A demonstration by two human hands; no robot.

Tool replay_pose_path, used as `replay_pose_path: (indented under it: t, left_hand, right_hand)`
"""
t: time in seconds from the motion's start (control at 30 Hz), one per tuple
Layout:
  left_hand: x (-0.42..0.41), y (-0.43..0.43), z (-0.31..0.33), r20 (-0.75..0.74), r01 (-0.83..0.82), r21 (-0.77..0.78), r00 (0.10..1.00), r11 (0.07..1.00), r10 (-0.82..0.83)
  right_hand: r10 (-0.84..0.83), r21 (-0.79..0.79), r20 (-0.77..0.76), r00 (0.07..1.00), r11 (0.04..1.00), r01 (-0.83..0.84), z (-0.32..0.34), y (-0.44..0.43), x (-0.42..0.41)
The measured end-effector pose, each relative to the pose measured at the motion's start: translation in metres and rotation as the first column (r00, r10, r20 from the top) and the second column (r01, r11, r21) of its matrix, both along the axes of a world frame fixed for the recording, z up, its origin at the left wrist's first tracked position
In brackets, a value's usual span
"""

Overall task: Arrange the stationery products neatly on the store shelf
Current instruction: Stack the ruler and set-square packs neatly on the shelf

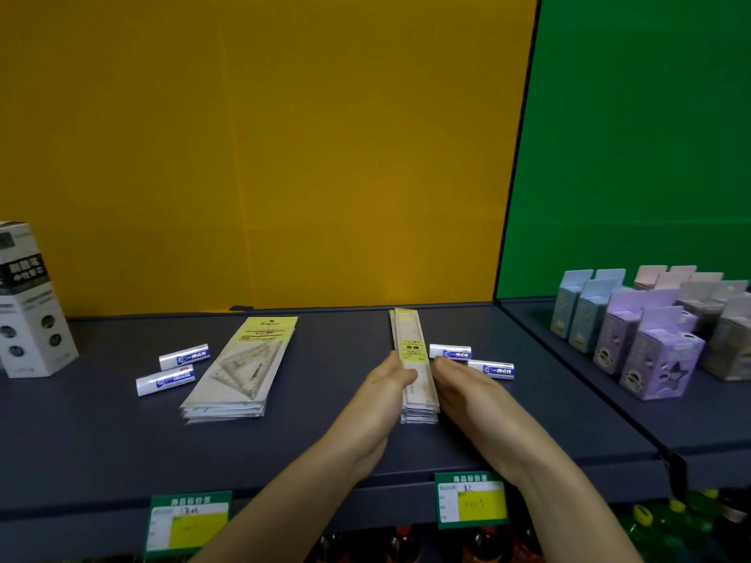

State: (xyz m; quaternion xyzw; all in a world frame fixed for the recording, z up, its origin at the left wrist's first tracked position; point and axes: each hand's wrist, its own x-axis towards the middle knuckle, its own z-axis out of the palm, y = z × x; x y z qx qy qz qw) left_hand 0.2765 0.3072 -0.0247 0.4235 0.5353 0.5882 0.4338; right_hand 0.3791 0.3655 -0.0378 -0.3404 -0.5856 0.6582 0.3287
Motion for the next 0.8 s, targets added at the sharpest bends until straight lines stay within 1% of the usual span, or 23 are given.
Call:
replay_pose_path:
  t: [0.07,0.17,0.2,0.27,0.33,0.4,0.47,0.53,0.57,0.6,0.67,0.73,0.8]
  left_hand:
    - [0.006,0.0,-0.001,-0.007,0.012,0.01,1.0,1.0,-0.012]
    - [0.009,-0.001,0.001,0.091,-0.014,-0.011,0.996,1.0,0.015]
    - [0.01,-0.003,0.003,0.107,0.003,-0.018,0.994,1.0,-0.001]
    - [0.007,-0.004,0.0,0.083,0.03,-0.023,0.996,0.999,-0.028]
    - [-0.004,-0.012,-0.001,-0.026,-0.004,0.01,1.0,1.0,0.005]
    - [-0.025,-0.027,0.002,-0.203,-0.092,0.083,0.973,0.992,0.107]
    - [-0.056,-0.047,0.004,-0.363,-0.178,0.193,0.901,0.965,0.239]
    - [-0.093,-0.064,0.004,-0.451,-0.314,0.27,0.794,0.91,0.408]
    - [-0.11,-0.069,0.004,-0.477,-0.373,0.271,0.749,0.887,0.46]
    - [-0.125,-0.074,0.006,-0.504,-0.404,0.258,0.719,0.878,0.479]
    - [-0.145,-0.078,0.006,-0.578,-0.416,0.181,0.689,0.891,0.438]
    - [-0.155,-0.081,0.005,-0.588,-0.394,0.088,0.721,0.915,0.367]
    - [-0.161,-0.081,0.001,-0.553,-0.369,0.03,0.768,0.929,0.323]
  right_hand:
    - [0.008,0.055,0.045,0.999,0.998,-0.011,0.0,-0.002,-0.001]
    - [0.035,0.074,0.086,0.996,0.996,-0.042,0.0,-0.001,0.002]
    - [0.038,0.067,0.101,0.994,0.997,-0.045,0.002,-0.003,0.002]
    - [0.048,0.079,0.125,0.991,0.995,-0.058,0.01,-0.01,0.002]
    - [-0.019,0.167,0.173,0.985,0.986,-0.01,0.018,-0.018,0.002]
    - [-0.113,0.26,0.13,0.985,0.963,0.076,0.027,-0.029,-0.001]
    - [-0.096,0.307,0.098,0.991,0.95,0.062,0.034,-0.041,-0.011]
    - [-0.047,0.362,0.153,0.987,0.932,-0.011,0.033,-0.047,-0.032]
    - [-0.02,0.378,0.202,0.979,0.924,-0.059,0.031,-0.049,-0.045]
    - [0.007,0.382,0.242,0.97,0.919,-0.102,0.029,-0.05,-0.059]
    - [0.074,0.358,0.306,0.949,0.915,-0.186,0.024,-0.052,-0.087]
    - [0.132,0.318,0.344,0.93,0.915,-0.247,0.021,-0.054,-0.112]
    - [0.177,0.291,0.324,0.929,0.916,-0.276,0.019,-0.055,-0.133]
